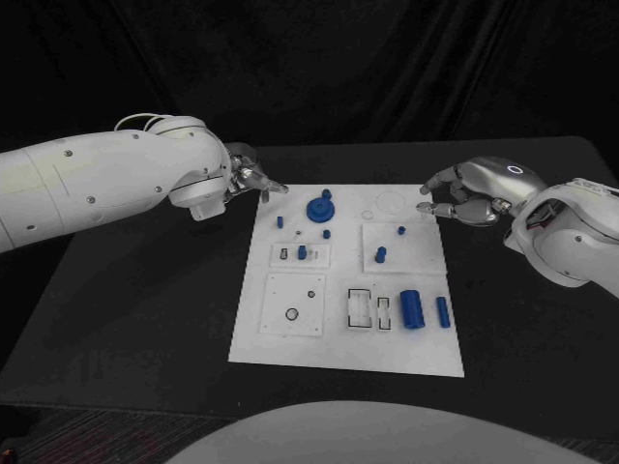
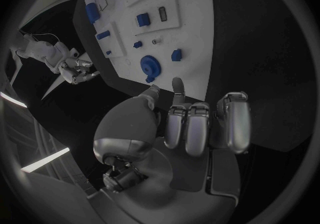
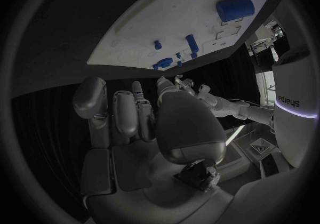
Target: Assemble the parts on the task board
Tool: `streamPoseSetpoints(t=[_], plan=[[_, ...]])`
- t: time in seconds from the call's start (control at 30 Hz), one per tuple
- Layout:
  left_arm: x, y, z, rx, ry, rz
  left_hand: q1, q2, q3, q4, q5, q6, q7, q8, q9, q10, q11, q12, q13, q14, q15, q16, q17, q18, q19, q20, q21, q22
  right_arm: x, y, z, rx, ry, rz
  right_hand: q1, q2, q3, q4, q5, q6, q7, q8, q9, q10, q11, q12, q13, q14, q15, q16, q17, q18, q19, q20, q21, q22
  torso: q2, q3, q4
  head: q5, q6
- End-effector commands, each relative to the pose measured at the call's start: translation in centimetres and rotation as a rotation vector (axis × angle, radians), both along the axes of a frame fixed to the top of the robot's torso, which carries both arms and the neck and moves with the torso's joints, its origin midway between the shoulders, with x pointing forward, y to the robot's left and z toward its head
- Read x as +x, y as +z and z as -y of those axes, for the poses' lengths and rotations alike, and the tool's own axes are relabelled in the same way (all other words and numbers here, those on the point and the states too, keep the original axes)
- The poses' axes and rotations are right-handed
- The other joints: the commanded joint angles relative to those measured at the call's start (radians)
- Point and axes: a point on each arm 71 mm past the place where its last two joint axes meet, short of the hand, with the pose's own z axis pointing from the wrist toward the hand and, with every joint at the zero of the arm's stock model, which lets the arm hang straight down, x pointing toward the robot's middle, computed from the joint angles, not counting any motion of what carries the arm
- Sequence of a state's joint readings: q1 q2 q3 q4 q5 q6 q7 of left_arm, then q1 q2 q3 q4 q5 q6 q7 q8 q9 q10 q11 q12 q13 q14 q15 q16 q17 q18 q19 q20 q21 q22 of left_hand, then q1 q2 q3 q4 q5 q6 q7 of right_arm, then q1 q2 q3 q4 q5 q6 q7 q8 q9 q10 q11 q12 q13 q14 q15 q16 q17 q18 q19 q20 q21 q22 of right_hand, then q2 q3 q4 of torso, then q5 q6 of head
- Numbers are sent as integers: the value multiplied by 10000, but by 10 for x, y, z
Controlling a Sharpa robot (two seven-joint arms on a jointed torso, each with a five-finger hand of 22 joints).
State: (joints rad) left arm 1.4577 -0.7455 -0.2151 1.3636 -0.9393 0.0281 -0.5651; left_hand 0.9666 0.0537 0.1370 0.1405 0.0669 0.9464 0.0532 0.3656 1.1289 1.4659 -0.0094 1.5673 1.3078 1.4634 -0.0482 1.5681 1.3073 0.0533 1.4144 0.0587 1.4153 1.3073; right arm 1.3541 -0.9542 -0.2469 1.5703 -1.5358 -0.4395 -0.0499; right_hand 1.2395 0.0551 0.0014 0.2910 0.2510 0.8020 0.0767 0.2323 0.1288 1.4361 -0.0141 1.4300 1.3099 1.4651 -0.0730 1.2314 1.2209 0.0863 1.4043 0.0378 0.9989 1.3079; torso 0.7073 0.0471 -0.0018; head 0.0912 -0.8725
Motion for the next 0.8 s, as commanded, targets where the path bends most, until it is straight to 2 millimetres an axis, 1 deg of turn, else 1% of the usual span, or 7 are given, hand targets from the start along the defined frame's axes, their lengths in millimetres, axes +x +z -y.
streamPoseSetpoints(t=[0.03, 0.2, 0.37, 0.47, 0.6, 0.67, 0.8], plan=[[3, -5, 2, -274, -271, 80, 161, -9, -26, -47, 62, -197, 34, -78, 14, 1049, 22, 35, 2630, 1074, -10, 27, 2635, -21, 6, 35, -65, 1733, 0, -2, 0, -62, -11, -33, 86, 4, -3, -12, 46, 60, 26, -50, -11, -55, 6, -33, 582, 158, 3, -61, -16, 140, -68, 24, -50, 1285, 26, -52, 19, -23, -1], [6, -14, 3, -237, -374, -144, 221, -24, -82, -51, 66, -439, 121, -207, -14, 1049, 92, 35, 2630, 1074, 46, 27, 2635, -13, -32, 80, -107, 1734, -1, -2, -1, -65, 8, -54, 89, 8, -2, -13, 50, 62, 26, -50, -13, -54, 6, -33, 582, 162, 3, -47, -3, 142, -71, 24, -61, 1283, 40, -81, 16, -42, -1], [4, -21, 6, -224, -560, -379, 152, -30, -178, 34, -37, -503, 166, -251, -28, 1049, 139, 35, 2630, 1074, 91, 27, 2635, -7, -60, 119, -137, 1736, -1, -2, -1, -64, 2, -60, 89, 8, -2, -13, 50, 62, 26, -50, -13, -54, 6, -33, 582, 162, 3, -47, -3, 142, -71, 24, -61, 1283, 26, -78, 32, -66, -1], [4, -25, 7, -218, -634, -483, 116, -28, -221, 77, -64, -496, 175, -252, -29, 1049, 152, 35, 2630, 1074, 105, 27, 2635, -7, -65, 133, -143, 1741, -1, -2, 0, -66, -4, -63, 89, 8, -2, -13, 50, 62, 26, -50, -13, -54, 6, -33, 582, 162, 3, -47, -3, 142, -71, 24, -61, 1283, 22, -79, 22, -49, 25], [3, -28, 8, -211, -709, -599, -198, -82, -556, 407, -175, -435, 197, -236, -18, 1049, 184, 35, 2630, 1074, 143, 27, 2635, 2, -95, 182, -176, 1761, -1, -2, -1, -59, 5, -59, 89, 8, -2, -13, 50, 62, 26, -50, -13, -54, 6, -33, 582, 162, 3, -47, -3, 142, -71, 24, -61, 1283, 33, -71, -13, -19, 73], [2, -29, 8, -216, -731, -623, -215, -86, -581, 431, -176, -431, 198, -235, -17, 1049, 184, 35, 2630, 1074, 145, 27, 2635, 6, -108, 184, -190, 1757, -1, -2, -1, -58, 6, -57, 89, 8, -2, -13, 50, 62, 26, -50, -13, -54, 6, -33, 582, 162, 3, -47, -3, 142, -71, 24, -61, 1283, 37, -71, -15, -15, 76], [1, -30, 9, -235, -803, -677, -237, -88, -623, 469, -175, -415, 196, -228, -12, 1049, 185, 35, 2630, 1074, 147, 27, 2635, 9, -118, 188, -201, 1756, -1, -2, 0, -58, -1, -57, 100, 16, 1, -17, 65, 68, 26, -51, -18, -54, 5, -34, 581, 165, 2, -44, -1, 140, -66, 24, -51, 1286, 42, -71, 4, -16, 85]])
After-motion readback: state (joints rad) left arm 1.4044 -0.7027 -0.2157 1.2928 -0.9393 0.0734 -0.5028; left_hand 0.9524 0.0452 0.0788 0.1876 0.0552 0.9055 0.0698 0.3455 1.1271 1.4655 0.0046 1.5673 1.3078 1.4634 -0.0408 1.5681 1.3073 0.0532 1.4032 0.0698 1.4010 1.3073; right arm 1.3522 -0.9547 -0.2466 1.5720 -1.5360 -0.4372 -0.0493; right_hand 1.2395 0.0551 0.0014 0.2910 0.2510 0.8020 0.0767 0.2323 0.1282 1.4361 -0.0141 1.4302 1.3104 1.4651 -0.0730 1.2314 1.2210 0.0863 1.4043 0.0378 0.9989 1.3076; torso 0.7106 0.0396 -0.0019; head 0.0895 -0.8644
